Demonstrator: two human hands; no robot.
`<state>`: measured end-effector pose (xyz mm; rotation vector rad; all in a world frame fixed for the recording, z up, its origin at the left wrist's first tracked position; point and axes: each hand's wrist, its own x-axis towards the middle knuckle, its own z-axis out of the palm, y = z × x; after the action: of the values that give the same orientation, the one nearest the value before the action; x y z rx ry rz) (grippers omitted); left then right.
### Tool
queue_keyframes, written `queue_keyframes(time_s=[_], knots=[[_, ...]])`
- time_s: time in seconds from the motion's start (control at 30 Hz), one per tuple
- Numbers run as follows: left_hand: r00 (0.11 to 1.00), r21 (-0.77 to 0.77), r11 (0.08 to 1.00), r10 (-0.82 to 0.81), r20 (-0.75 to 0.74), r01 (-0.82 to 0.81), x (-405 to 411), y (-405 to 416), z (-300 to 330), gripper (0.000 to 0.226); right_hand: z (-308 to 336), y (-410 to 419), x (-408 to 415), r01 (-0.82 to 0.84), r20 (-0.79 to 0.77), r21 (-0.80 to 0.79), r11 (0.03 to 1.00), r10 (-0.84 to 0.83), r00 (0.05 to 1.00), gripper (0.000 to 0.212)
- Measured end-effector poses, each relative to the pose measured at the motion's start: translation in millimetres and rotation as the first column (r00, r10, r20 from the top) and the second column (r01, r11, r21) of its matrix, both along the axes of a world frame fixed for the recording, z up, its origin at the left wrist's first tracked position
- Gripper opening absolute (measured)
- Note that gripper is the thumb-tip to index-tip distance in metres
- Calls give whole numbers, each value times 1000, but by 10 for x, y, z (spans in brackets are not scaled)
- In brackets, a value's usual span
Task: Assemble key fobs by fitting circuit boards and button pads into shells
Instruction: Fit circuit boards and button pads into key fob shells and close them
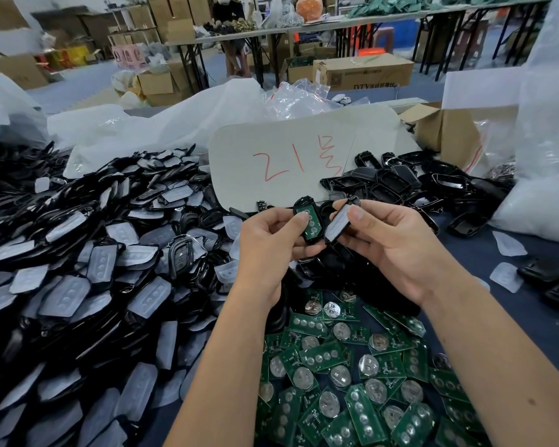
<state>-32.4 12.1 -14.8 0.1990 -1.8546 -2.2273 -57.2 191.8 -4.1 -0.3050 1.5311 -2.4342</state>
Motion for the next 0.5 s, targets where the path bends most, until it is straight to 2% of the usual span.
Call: queue_keyframes(time_s=[0.5], knots=[[1000,-26,1000,17,-19,-17,-5,22,-26,10,6,-3,3,30,22,18,999,-31,999,40]])
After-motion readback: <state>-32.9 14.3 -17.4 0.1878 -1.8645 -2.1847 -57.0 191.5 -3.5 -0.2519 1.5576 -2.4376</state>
